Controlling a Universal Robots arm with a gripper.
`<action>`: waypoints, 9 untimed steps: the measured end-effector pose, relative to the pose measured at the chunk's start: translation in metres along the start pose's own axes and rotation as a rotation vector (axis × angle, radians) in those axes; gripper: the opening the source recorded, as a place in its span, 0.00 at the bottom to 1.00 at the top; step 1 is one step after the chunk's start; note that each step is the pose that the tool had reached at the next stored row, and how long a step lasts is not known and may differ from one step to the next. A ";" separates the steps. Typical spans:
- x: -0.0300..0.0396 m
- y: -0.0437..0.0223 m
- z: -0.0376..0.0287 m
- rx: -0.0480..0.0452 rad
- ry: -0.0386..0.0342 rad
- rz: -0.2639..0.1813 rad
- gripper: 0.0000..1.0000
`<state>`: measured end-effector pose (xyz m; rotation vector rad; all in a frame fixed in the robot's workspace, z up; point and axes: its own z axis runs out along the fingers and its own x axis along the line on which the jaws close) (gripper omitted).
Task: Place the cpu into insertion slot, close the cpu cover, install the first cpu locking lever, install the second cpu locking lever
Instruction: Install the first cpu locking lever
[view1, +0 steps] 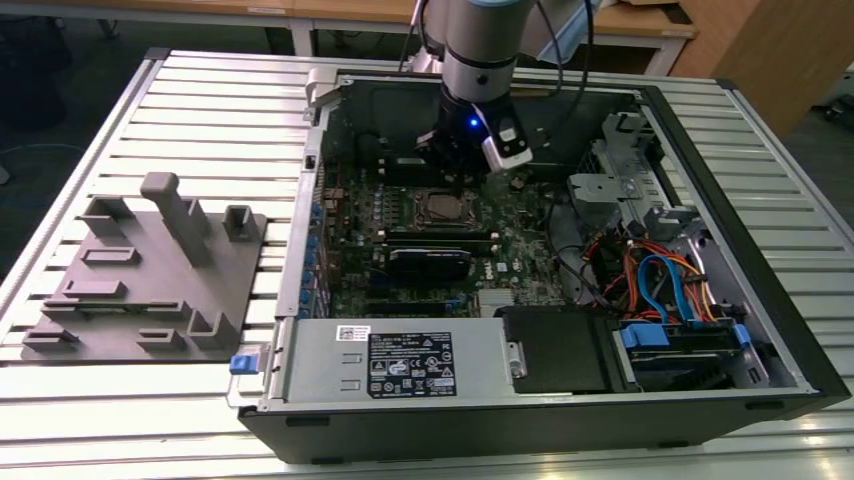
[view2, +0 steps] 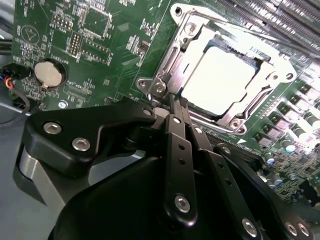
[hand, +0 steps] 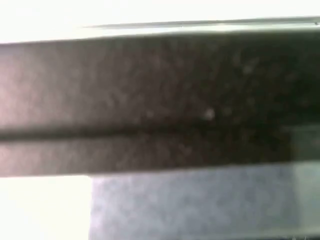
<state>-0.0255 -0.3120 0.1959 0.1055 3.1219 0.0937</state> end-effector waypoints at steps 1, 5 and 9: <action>0.0000 0.0000 0.0001 -0.0063 0.0004 0.000 0.10; -0.0001 0.0002 0.0004 -0.0297 0.0015 0.001 0.10; 0.0000 0.0001 0.0001 -0.0511 0.0034 0.001 0.10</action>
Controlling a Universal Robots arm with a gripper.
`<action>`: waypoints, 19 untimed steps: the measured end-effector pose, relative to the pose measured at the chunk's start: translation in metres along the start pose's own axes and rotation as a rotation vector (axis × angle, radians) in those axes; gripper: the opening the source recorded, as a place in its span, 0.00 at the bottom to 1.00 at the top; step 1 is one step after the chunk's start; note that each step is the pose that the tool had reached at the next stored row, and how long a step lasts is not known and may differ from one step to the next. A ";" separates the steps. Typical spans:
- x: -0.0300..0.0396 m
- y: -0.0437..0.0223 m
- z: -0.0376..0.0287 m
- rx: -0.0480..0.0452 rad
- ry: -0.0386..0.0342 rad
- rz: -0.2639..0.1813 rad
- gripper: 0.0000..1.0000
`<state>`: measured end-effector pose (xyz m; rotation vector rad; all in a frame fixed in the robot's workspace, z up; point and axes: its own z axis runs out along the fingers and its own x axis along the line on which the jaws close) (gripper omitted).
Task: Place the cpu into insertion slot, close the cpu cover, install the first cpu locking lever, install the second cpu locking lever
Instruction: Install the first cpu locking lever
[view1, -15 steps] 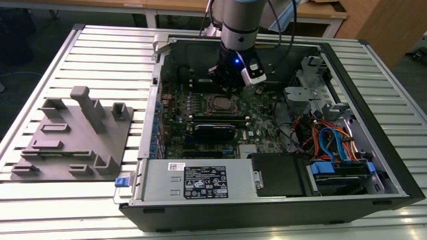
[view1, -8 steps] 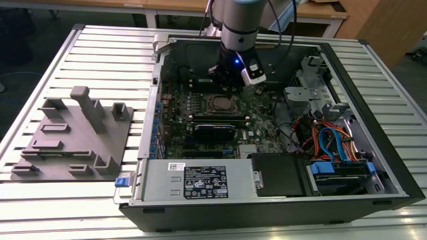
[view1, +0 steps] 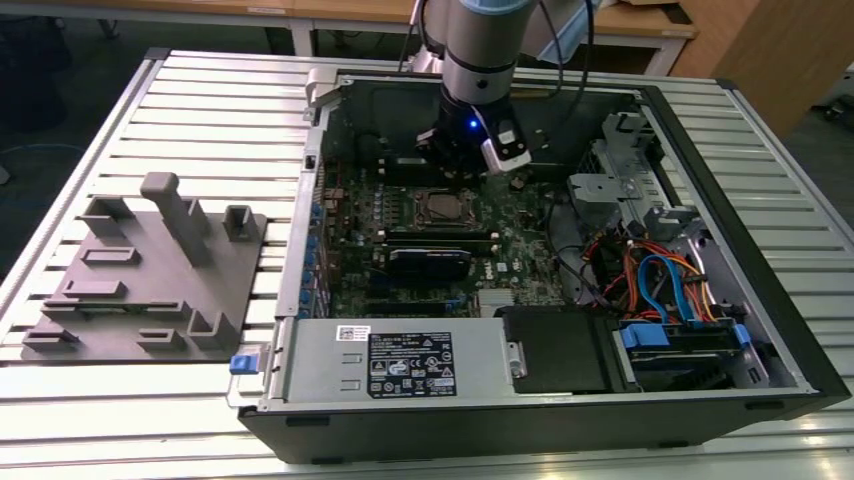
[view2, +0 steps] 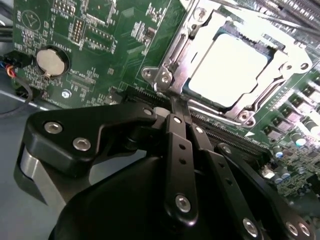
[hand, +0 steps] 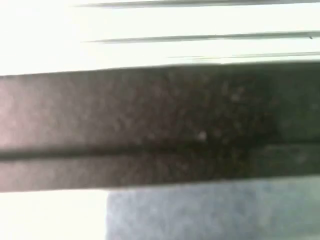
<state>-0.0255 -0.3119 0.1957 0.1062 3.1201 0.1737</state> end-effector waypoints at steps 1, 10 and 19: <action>0.0000 0.0000 -0.0001 -0.0013 0.0001 0.000 0.10; -0.0001 0.0006 -0.0052 -0.0021 0.0000 0.000 0.10; -0.0003 -0.0041 -0.0059 -0.0015 0.0002 0.000 0.10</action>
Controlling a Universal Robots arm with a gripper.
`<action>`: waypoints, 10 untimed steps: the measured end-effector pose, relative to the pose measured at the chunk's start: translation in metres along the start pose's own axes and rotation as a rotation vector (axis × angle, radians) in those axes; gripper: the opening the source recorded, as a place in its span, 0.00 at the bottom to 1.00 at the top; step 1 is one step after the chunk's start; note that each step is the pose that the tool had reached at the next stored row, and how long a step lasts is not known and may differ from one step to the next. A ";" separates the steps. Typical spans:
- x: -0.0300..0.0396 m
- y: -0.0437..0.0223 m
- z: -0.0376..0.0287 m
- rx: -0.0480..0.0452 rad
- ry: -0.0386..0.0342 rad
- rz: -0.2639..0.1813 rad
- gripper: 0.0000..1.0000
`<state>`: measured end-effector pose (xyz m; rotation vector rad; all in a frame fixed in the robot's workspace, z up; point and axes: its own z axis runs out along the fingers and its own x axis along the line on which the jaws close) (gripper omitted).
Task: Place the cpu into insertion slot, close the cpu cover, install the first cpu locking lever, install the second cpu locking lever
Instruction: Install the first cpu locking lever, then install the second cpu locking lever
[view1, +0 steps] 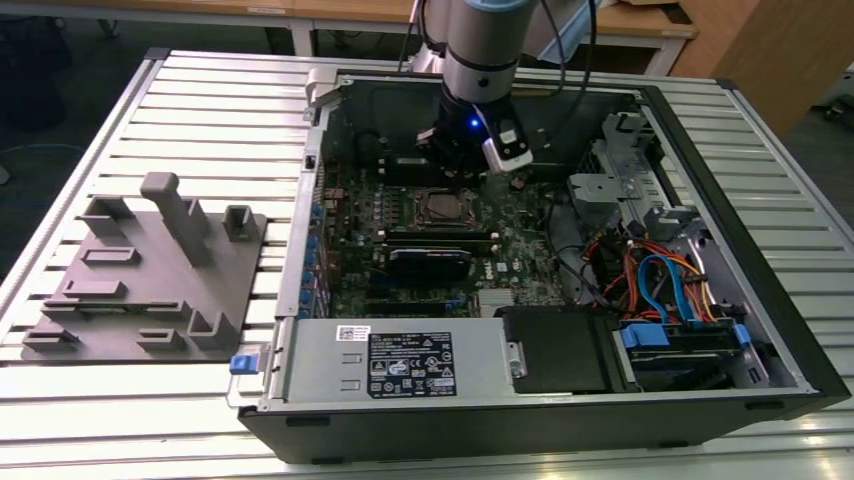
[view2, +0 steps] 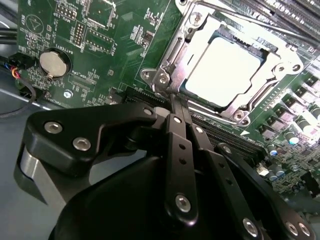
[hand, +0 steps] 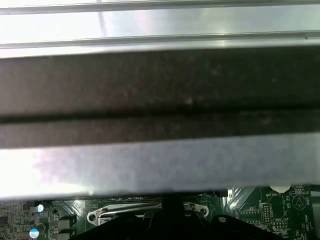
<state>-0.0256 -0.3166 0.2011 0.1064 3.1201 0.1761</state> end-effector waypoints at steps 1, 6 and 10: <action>0.0000 0.0000 0.0000 0.0001 0.0000 0.000 0.10; -0.0002 -0.0018 -0.0002 0.0001 0.0000 0.000 0.10; -0.0002 -0.0023 -0.0003 0.0001 0.0000 0.000 0.10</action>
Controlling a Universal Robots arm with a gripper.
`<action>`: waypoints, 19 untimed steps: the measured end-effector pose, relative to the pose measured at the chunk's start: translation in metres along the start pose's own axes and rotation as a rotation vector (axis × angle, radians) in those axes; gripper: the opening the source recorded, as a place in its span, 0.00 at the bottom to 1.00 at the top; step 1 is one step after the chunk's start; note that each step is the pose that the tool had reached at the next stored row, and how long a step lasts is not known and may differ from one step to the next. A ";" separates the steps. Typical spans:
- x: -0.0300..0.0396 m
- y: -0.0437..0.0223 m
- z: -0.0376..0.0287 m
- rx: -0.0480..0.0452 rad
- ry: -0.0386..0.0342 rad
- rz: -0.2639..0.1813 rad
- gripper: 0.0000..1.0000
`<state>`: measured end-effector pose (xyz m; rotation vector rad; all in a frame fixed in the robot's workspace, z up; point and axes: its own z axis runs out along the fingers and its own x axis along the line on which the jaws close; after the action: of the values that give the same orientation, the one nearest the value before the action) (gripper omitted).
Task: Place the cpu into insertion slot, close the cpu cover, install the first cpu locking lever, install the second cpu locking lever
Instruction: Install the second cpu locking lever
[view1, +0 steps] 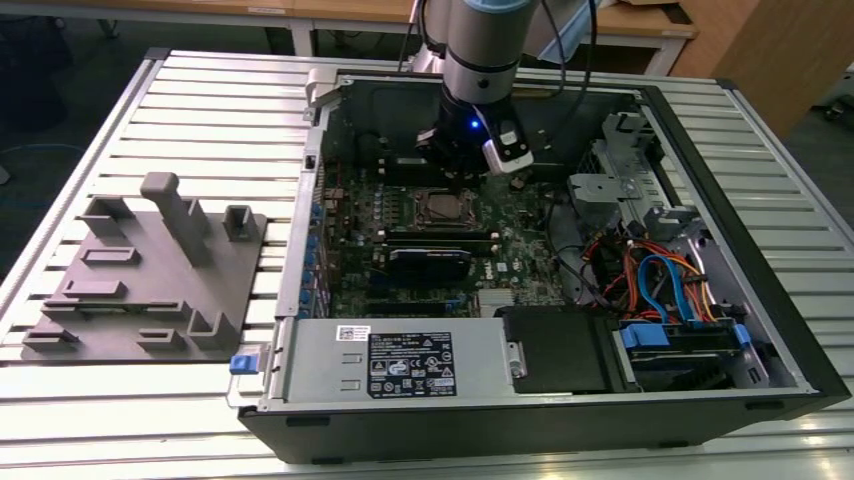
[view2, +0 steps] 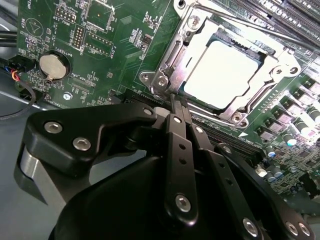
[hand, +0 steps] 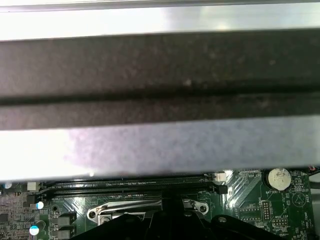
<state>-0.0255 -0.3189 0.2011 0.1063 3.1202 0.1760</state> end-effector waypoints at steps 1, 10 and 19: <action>0.0000 0.0000 0.0000 0.0001 0.0000 0.000 0.10; 0.0001 0.0005 -0.0049 0.0003 0.0000 0.000 0.10; -0.0001 -0.0014 -0.0063 0.0002 -0.0001 0.000 0.10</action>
<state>-0.0257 -0.3211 0.2072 0.1061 3.1201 0.1757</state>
